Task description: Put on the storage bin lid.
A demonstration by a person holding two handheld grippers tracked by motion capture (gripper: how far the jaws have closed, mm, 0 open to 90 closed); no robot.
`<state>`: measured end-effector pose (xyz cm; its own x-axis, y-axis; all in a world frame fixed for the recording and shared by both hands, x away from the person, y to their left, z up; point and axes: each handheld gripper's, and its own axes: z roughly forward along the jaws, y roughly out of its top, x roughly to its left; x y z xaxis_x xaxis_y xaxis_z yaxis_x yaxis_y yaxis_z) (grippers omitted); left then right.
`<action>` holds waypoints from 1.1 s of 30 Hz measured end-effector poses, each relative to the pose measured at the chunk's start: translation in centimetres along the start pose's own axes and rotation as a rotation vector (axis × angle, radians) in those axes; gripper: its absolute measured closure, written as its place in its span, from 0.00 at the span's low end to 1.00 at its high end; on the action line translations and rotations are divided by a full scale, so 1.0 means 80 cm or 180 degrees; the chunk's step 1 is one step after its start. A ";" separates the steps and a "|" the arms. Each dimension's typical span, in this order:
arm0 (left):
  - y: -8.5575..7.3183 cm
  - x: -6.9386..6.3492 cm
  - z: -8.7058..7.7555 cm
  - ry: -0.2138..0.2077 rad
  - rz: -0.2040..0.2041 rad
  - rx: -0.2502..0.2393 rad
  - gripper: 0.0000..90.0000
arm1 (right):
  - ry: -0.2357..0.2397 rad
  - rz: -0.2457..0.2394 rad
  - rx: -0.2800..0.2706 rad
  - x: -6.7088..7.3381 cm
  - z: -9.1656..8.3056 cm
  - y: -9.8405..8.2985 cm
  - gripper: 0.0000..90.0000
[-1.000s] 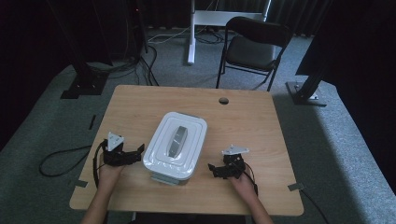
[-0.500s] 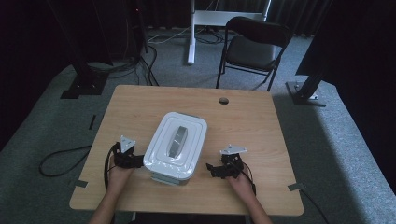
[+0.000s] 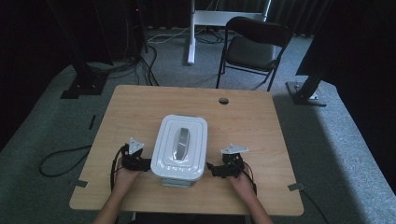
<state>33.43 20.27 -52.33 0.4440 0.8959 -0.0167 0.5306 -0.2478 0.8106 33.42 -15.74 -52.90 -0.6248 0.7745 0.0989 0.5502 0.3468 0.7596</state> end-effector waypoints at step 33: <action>0.021 -0.033 0.028 -0.0162 0.0094 0.0069 0.00 | -0.0027 0.0061 -0.0064 -0.021 -0.019 -0.011 0.13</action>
<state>34.78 16.66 -52.23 0.4956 0.8682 -0.0233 0.5320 -0.2823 0.7983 33.09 -18.15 -52.76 -0.6095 0.7854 0.1081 0.5507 0.3214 0.7703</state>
